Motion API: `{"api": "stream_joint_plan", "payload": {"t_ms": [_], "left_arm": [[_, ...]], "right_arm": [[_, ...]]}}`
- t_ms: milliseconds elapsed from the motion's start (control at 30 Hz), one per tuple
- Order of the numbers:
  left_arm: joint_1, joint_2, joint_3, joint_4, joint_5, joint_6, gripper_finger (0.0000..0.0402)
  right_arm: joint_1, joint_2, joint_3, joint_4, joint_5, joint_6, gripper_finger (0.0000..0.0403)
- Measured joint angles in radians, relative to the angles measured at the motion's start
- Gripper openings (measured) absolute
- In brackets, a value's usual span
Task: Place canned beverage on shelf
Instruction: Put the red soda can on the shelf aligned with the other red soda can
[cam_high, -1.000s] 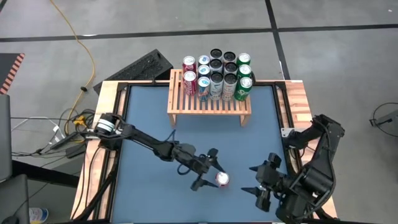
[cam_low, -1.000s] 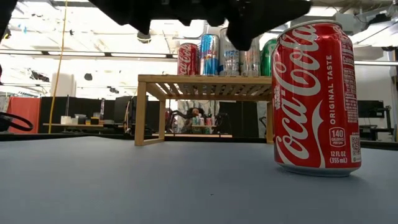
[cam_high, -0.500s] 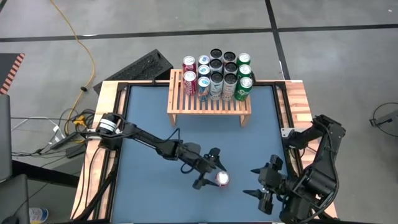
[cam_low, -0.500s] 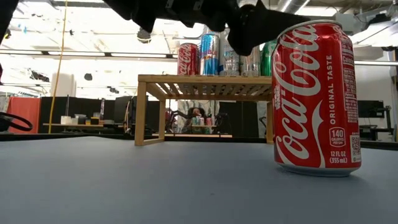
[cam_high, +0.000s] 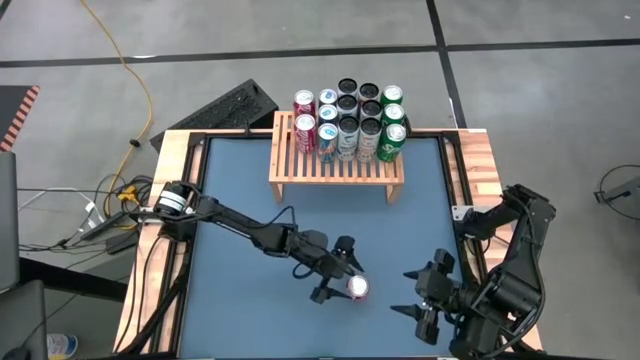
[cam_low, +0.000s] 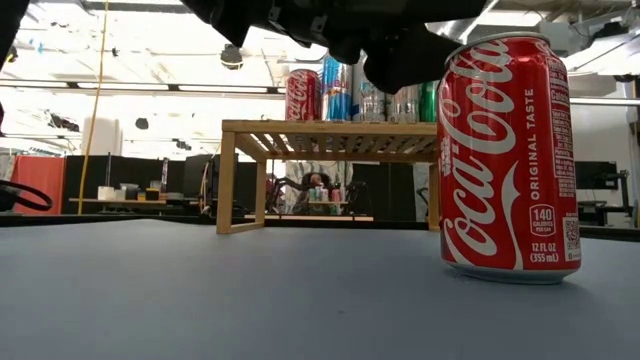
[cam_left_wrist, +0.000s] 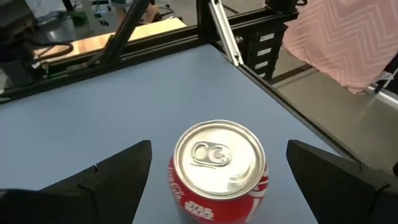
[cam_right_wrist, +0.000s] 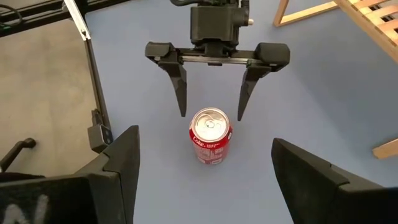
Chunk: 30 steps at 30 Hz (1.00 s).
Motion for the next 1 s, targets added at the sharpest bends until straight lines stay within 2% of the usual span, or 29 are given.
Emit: {"api": "stream_joint_plan", "payload": {"t_ms": [367, 633, 800, 1000], "left_arm": [[-0.004, 0.002, 0.000, 0.003, -0.004, 0.016, 0.0362], [-0.006, 0.055, 0.002, 0.053, -0.001, -0.051, 0.0362], [-0.006, 0.055, 0.002, 0.064, 0.002, -0.002, 0.0362], [-0.006, 0.086, 0.002, 0.095, 0.005, -0.026, 0.0362]], "right_arm": [[-0.001, 0.000, 0.000, 0.001, 0.013, 0.000, 0.0286], [-0.001, 0.000, 0.001, 0.006, 0.013, 0.001, 0.0286], [-0.001, 0.000, 0.001, 0.010, 0.013, 0.002, 0.0286], [-0.001, 0.000, 0.001, 0.013, 0.013, 0.001, 0.0286]]}}
